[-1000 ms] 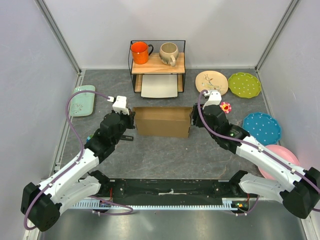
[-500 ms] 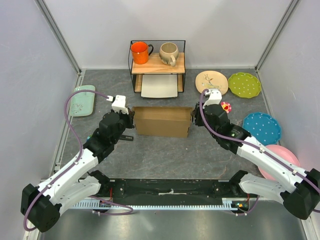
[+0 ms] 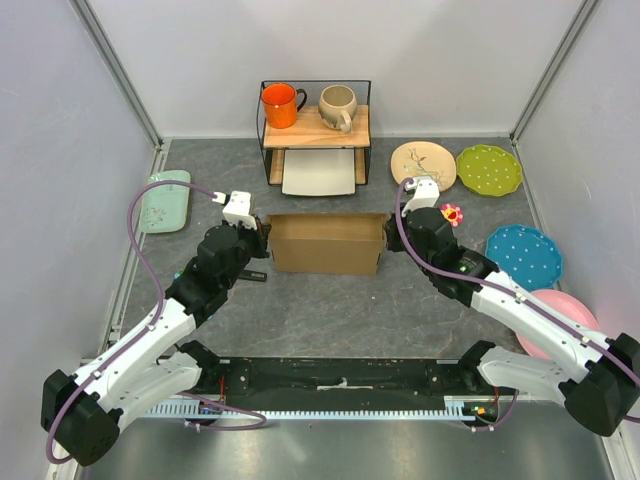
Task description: Fold the paper box
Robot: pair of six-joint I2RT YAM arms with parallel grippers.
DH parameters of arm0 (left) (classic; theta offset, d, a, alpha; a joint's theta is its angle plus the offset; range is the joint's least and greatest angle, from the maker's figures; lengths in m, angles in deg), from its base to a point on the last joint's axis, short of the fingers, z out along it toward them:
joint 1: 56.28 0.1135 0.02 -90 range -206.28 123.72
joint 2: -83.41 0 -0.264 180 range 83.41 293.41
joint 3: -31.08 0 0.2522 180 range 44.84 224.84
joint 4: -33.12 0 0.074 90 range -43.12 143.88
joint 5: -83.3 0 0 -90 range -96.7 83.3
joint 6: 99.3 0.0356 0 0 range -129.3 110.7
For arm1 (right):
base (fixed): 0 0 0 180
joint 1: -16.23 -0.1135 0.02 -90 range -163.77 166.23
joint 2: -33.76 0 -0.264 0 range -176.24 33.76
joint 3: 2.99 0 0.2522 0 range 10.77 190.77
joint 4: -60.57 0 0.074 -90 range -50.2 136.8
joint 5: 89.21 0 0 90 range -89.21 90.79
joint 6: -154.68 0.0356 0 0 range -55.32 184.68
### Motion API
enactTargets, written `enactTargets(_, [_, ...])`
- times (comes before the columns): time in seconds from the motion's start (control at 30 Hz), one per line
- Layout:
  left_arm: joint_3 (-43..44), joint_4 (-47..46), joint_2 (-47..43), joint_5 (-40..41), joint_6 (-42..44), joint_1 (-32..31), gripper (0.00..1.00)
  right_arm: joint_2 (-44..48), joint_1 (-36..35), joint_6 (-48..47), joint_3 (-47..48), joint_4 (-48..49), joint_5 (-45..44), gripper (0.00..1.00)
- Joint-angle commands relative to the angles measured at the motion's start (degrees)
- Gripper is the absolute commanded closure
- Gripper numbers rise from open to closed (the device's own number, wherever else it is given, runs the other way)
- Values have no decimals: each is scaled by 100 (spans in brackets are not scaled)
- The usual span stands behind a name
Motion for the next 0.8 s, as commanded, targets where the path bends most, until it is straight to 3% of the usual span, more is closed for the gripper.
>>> enactTargets(0.0, [154,-175,-81,68,-161,14,98,109,13,-97,-191,75,-188,100])
enactTargets(0.77, [40,-175,-90,-20,-425,14,98,286,4,474,-1588,-119,-249,100])
